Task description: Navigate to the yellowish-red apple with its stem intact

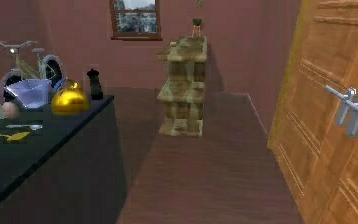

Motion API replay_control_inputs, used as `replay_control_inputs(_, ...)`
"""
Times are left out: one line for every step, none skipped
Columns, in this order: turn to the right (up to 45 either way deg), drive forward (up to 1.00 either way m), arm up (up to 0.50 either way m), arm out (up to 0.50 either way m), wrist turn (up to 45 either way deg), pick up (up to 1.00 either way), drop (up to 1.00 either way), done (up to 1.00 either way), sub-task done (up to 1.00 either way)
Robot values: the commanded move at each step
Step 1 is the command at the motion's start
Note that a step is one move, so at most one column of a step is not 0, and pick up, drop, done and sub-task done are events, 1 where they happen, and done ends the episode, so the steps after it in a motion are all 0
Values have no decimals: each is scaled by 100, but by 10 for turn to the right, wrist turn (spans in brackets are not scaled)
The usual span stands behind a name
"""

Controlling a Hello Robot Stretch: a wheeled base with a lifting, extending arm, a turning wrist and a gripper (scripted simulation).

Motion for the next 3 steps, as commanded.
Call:
replay_control_inputs(0,100,0,0,0,0,0,0,0)
replay_control_inputs(-60,0,0,0,0,0,0,0,0)
replay_control_inputs(0,65,0,0,0,0,0,0,0)
